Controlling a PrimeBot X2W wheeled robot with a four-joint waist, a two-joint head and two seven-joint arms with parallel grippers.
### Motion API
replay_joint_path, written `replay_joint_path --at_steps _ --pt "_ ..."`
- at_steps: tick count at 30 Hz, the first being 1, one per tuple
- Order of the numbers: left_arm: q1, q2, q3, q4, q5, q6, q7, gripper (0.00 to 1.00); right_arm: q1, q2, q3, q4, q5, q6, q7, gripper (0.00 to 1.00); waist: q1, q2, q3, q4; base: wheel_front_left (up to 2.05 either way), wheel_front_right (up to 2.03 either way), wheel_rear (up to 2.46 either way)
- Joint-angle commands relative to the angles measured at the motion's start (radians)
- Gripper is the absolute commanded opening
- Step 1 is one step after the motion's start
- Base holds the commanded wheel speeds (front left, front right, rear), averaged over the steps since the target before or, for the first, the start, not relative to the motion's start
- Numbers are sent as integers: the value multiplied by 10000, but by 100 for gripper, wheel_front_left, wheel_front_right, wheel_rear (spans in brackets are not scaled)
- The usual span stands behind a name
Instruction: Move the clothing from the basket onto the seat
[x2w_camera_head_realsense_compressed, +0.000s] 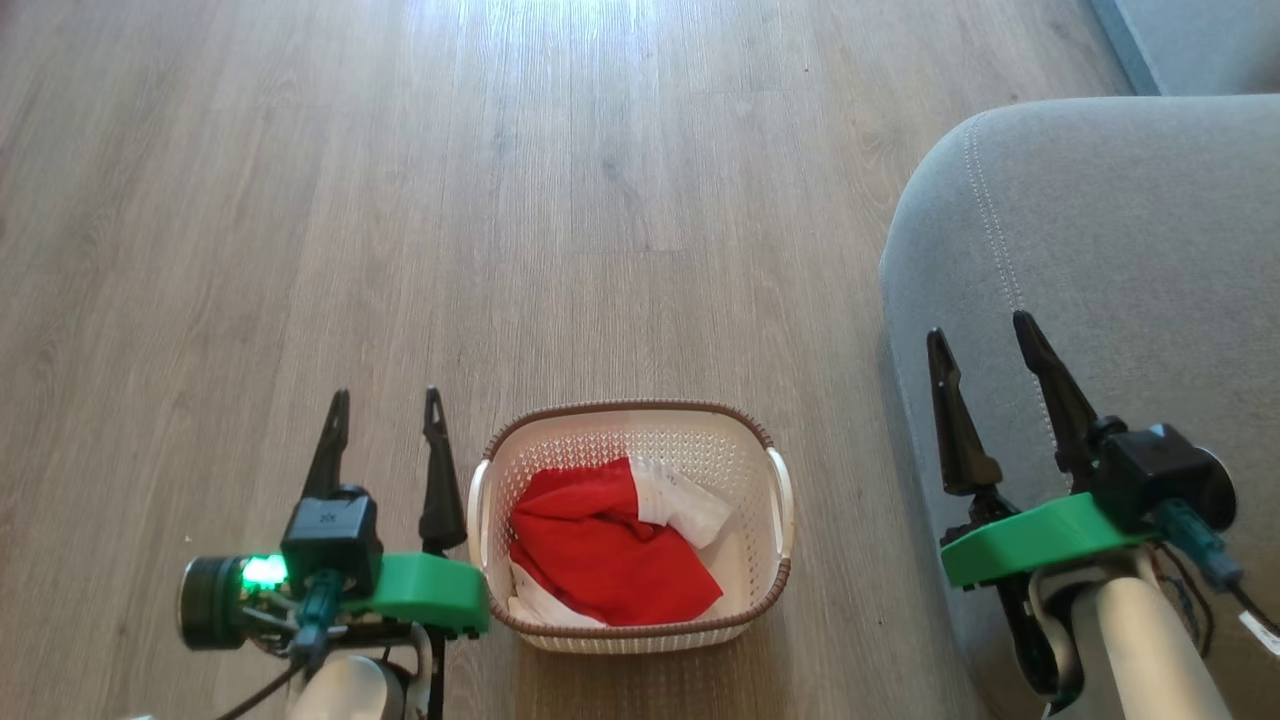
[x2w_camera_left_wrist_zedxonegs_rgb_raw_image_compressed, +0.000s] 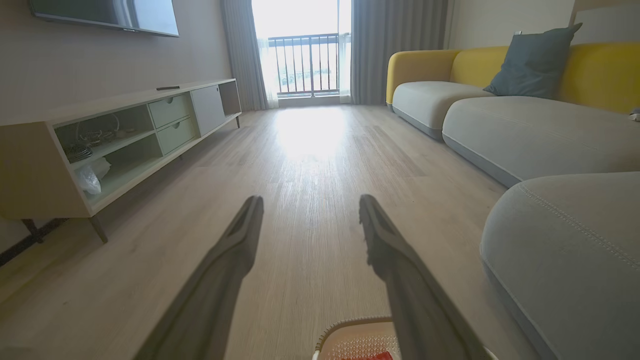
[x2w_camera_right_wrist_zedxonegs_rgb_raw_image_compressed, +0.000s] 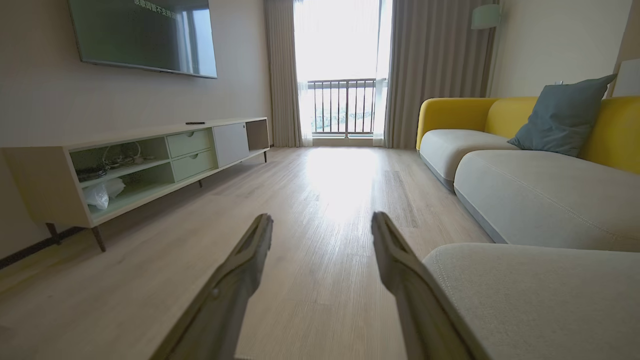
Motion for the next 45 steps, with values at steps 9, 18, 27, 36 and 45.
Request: replay_joint_path --at_steps 9,18,27,36,45 --pt "-46 -700 1051 809 596 -1653 -375 100 -411 -3 72 714 -1036 2 -386 100 0 0 -74 -18 0 0 0" --pt "-31 -1138 1869 1483 881 -2811 -389 100 -502 -3 -20 1222 -771 2 -400 100 0 0 -63 -36 0 0 0" --pt "-13 -1237 2155 1615 972 -3244 -389 100 -554 -3 -19 1113 -827 2 -400 100 0 0 -14 -77 0 0 0" --pt "-108 -1243 1876 2085 769 -3419 -389 100 -453 -3 0 1091 -943 2 -400 100 0 0 576 -262 0 0 0" --pt "-1117 -1239 1628 3121 1460 -3739 -389 100 -835 -3 -129 744 -1113 2 -400 100 0 0 2453 -667 0 0 0"
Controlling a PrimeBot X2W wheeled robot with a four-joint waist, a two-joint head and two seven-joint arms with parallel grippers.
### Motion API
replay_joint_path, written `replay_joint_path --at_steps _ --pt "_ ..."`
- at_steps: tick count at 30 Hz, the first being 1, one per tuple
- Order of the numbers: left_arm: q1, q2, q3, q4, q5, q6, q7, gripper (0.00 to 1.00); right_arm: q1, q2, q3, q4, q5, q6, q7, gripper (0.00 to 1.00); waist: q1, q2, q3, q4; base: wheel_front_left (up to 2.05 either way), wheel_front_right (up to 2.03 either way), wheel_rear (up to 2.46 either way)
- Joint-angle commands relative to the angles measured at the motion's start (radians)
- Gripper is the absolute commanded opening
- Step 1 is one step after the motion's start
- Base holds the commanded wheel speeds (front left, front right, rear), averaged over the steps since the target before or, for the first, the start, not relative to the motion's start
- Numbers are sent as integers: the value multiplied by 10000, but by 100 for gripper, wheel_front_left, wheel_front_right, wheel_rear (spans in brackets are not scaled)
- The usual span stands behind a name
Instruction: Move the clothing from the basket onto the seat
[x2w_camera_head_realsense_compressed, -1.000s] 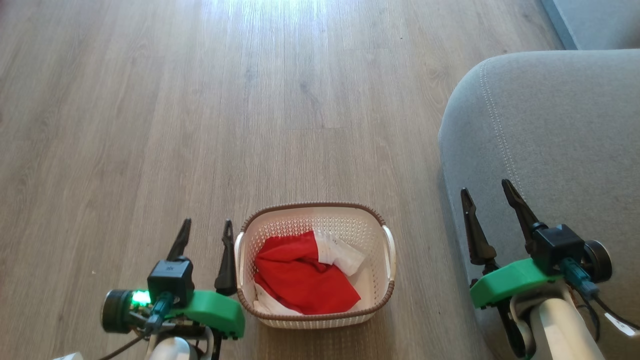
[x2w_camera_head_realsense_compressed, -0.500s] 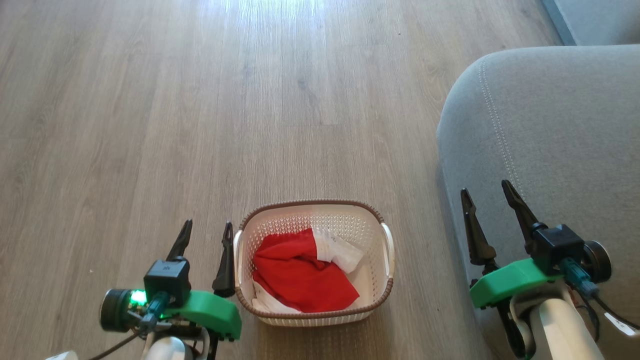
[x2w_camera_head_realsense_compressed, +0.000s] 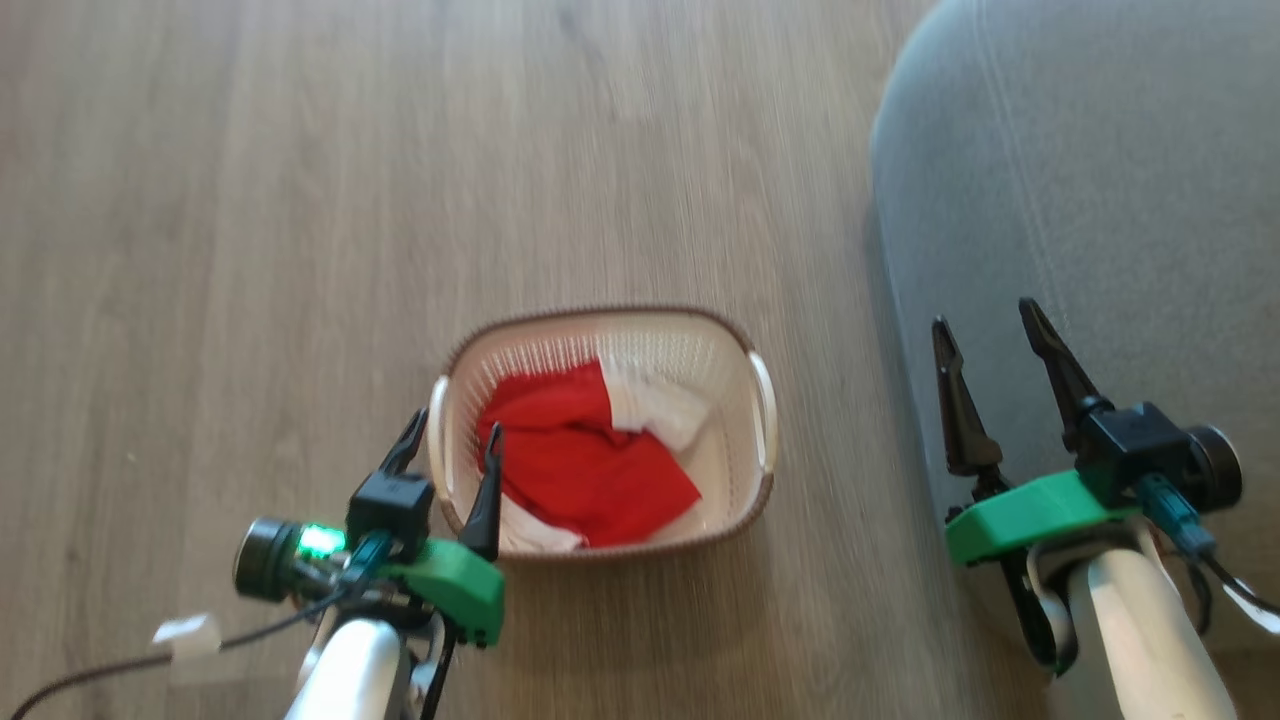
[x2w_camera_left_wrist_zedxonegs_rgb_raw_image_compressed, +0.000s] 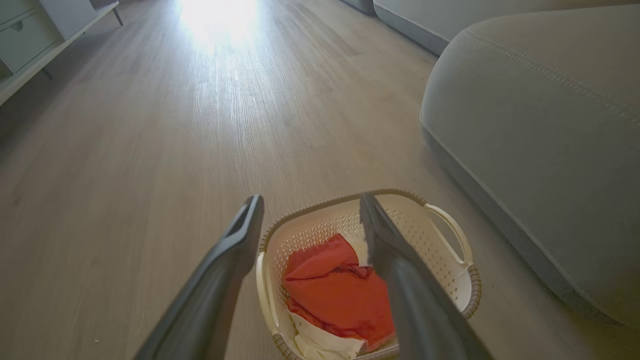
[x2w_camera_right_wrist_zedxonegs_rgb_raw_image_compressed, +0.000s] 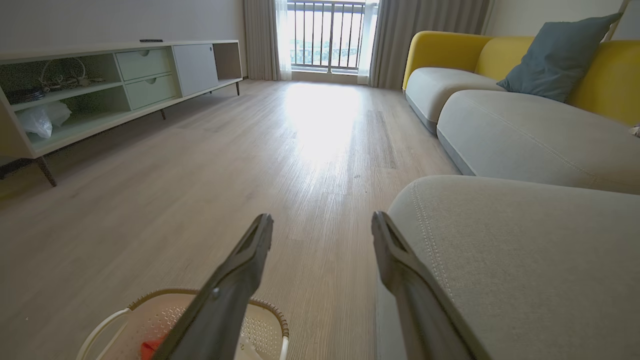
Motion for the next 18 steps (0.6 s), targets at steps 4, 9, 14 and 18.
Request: replay_joint_path --at_steps 4,9,14,18 --pt "-879 157 0 679 561 -141 -126 100 -390 -1 294 -403 -127 2 -91 100 0 0 1467 -531 0 0 0" --pt "-1921 463 -572 2159 1152 -311 -126 100 -547 -1 329 -658 -186 2 -92 100 0 0 2497 -936 0 0 0" --pt "-3142 696 -1229 3748 1684 -455 -126 100 -595 -1 378 -722 -47 2 -92 100 0 0 3410 -1222 0 0 0" --pt "-4291 996 -1950 5305 2394 -543 -126 100 -714 -1 514 -867 128 2 -92 100 0 0 4116 -1484 0 0 0"
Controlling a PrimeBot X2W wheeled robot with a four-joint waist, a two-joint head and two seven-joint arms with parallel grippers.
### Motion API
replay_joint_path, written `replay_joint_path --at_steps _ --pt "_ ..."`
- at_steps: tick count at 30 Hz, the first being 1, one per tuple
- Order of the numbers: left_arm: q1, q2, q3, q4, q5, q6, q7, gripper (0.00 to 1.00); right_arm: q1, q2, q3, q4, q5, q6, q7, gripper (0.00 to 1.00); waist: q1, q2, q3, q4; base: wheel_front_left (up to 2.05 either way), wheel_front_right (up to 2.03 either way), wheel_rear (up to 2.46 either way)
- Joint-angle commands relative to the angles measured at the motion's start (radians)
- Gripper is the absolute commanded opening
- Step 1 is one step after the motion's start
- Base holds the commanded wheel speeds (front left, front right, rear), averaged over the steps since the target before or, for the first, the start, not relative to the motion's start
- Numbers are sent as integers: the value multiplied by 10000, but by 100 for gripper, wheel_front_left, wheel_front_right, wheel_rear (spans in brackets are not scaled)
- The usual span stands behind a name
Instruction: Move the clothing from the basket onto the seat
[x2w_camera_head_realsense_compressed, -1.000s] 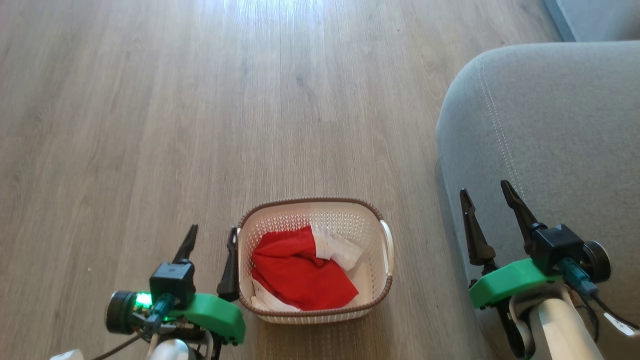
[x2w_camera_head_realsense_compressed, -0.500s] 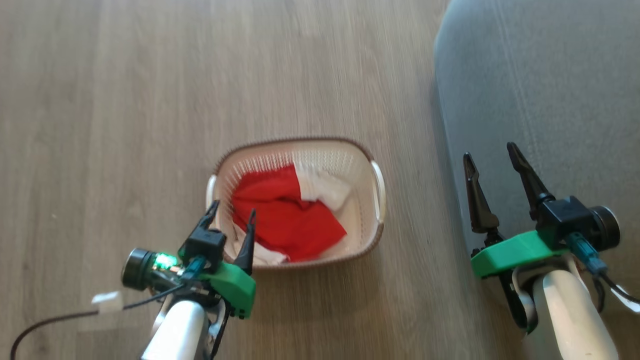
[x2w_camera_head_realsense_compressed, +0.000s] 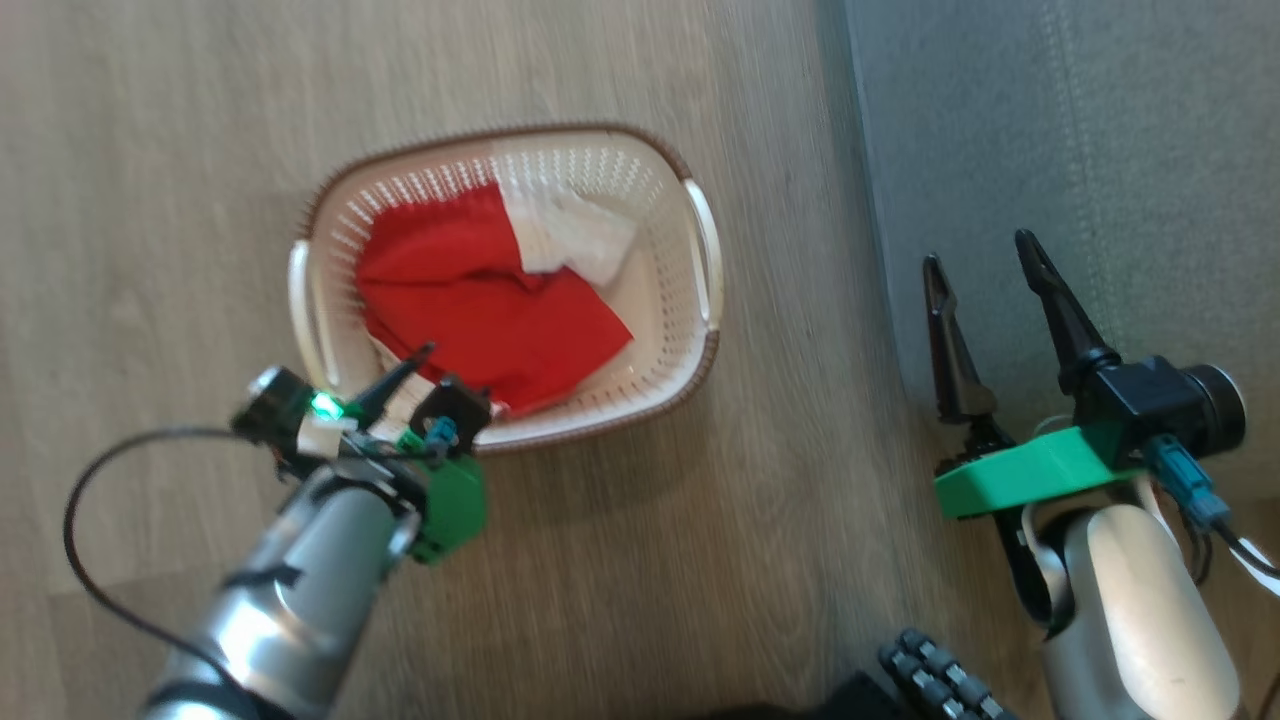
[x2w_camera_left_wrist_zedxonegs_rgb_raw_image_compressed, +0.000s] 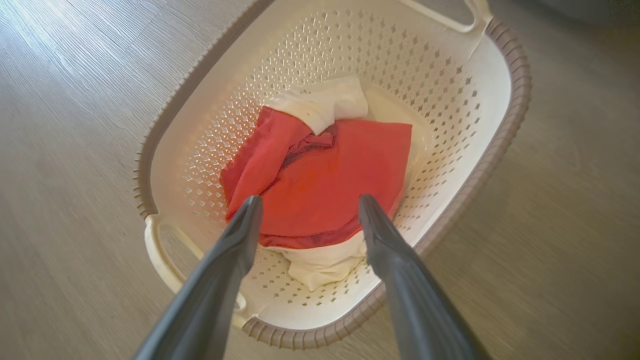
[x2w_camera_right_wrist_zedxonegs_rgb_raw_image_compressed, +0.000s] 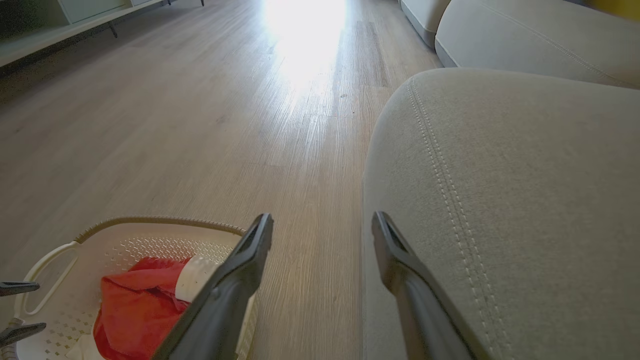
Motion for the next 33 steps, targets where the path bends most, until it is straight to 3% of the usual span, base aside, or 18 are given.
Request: replay_joint_path --at_steps 1,16,21,33 --pt "-535 443 -77 578 439 -72 -126 100 -102 -1 342 -382 -48 -2 -92 100 -2 1 873 -489 0 0 0" --pt "-4093 1027 -622 3545 842 -256 -26 100 -508 -1 1288 -1056 893 -2 -92 100 -2 1 2884 -1527 0 0 0" --pt "-4990 1212 -1203 3964 1266 -966 679 100 -562 -1 1423 -1224 1172 -2 -92 100 -2 1 3443 -1750 0 0 0" --pt "-5971 1483 -1886 4220 1475 -1542 2119 100 -135 -1 1666 -1623 1694 -2 -92 100 -2 1 3973 -1949 0 0 0"
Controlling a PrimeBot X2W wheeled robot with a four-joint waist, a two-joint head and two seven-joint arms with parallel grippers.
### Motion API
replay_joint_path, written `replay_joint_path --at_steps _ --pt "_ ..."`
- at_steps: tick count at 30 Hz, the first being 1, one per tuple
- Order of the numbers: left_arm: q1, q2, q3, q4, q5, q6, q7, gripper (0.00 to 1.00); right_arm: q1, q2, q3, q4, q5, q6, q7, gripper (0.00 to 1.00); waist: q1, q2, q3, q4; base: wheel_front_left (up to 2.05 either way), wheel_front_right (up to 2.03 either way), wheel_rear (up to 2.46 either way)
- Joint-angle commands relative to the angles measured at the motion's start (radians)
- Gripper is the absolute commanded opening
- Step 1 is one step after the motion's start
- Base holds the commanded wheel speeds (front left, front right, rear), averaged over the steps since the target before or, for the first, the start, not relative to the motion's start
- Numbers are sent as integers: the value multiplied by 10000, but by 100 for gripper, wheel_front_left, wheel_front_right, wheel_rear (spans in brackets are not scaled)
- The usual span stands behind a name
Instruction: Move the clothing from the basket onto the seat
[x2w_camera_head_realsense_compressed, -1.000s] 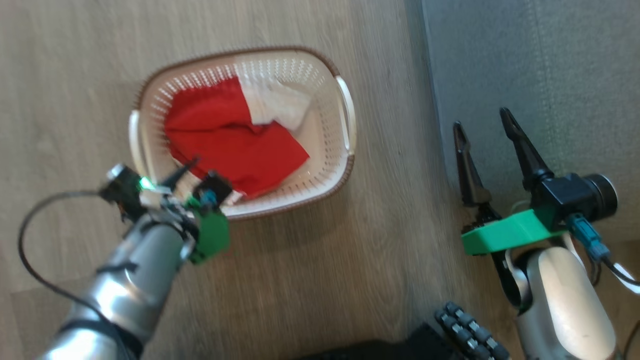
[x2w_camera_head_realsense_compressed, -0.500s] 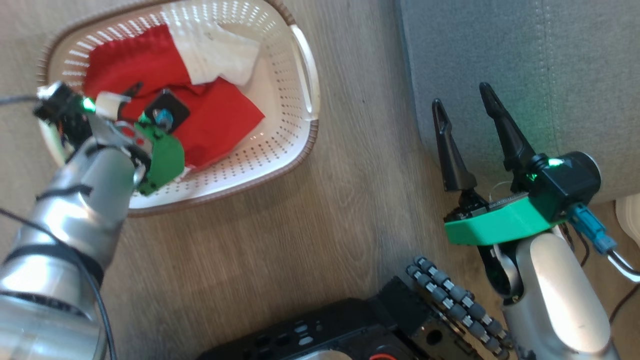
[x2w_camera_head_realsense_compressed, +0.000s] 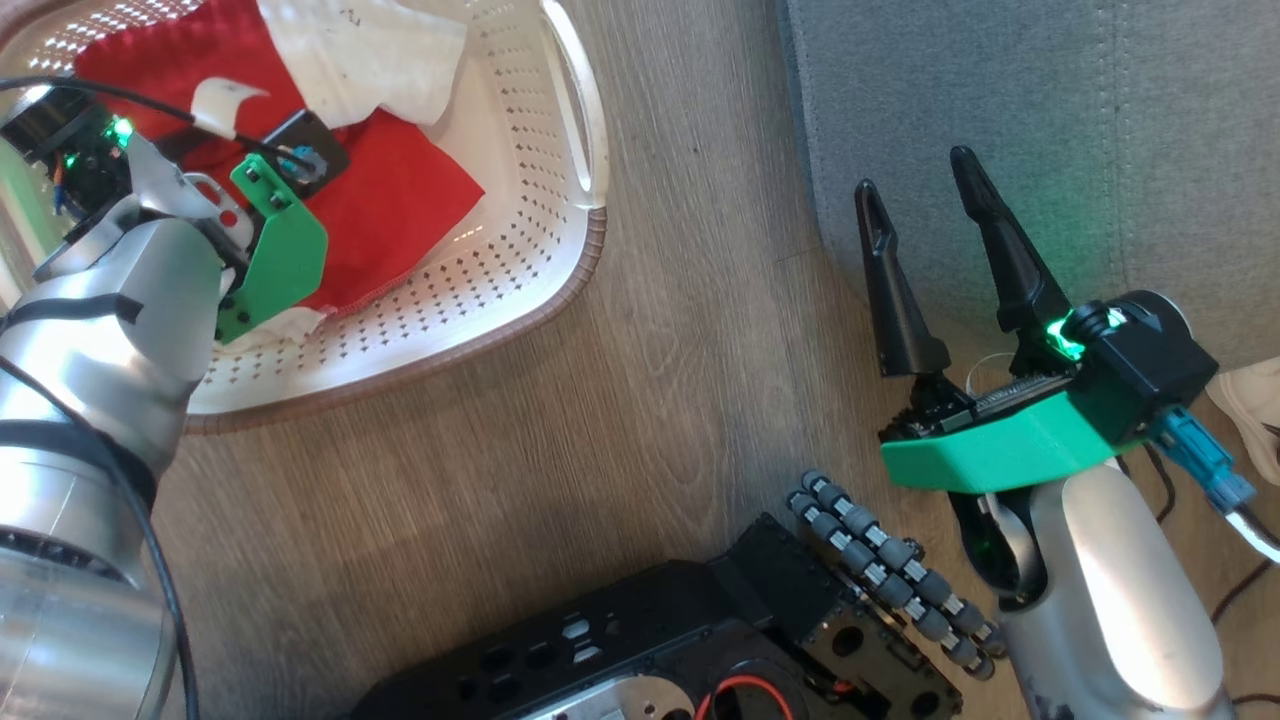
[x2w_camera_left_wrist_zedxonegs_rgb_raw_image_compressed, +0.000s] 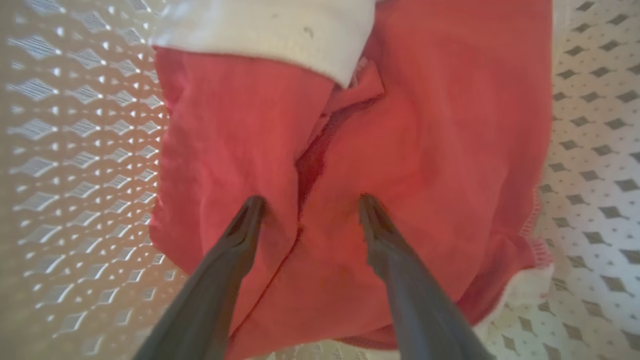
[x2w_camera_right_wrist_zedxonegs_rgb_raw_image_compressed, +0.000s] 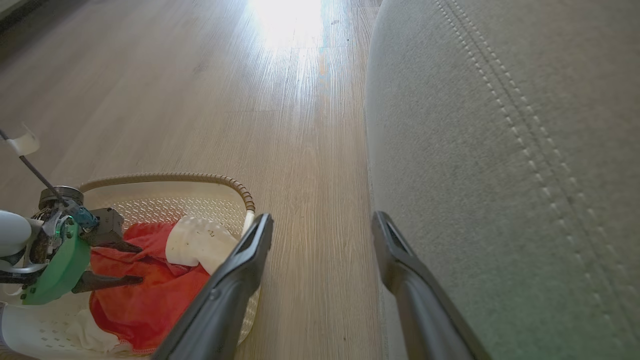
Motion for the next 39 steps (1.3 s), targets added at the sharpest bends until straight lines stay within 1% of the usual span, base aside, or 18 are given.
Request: replay_joint_path --at_steps 1,3,7,11,14,23,24,25,26,27,33,39 --pt "-134 335 1 -89 147 20 52 100 656 -1 186 -281 6 -2 -65 100 -1 1 33 -7 0 0 0" --pt "-198 367 -199 -80 306 83 261 100 734 -1 263 -281 -59 -2 -65 100 -1 1 106 10 0 0 0" --pt "-182 252 -370 -70 351 190 548 100 771 -1 362 -338 -171 -2 -65 100 -1 1 219 56 0 0 0" --pt "-190 123 -485 -65 334 304 661 100 899 -1 465 -337 91 -2 -65 100 -1 1 311 80 0 0 0" --pt "-242 49 -570 -62 325 382 719 100 948 -1 440 -473 82 -2 -65 100 -1 1 394 101 0 0 0" --pt "-220 -75 -696 -58 113 302 1114 100 1236 -1 360 -765 262 -2 -65 100 -1 1 524 96 0 0 0" --pt "-220 -83 -720 -58 102 299 1127 95 1257 -1 355 -784 256 -2 -65 100 -1 1 540 105 0 0 0" --pt "-225 -96 -747 -57 94 311 1122 52 1275 -1 351 -798 243 -2 -65 100 -1 1 558 120 0 0 0" --pt "-227 -117 -741 -57 52 332 1089 28 1284 -1 354 -810 226 -2 -65 100 -1 1 573 138 0 0 0" --pt "-229 -146 -719 -57 -5 354 1037 0 1282 -1 360 -817 205 -2 -65 100 -1 1 590 162 0 0 0" --pt "-197 -274 -564 -57 -363 523 900 0 1150 -1 295 -819 82 -2 -65 100 -1 1 630 278 0 0 0" --pt "-70 -239 -547 -56 -535 723 741 0 970 -1 340 -688 -45 -2 -65 100 -1 1 512 290 0 0 0"
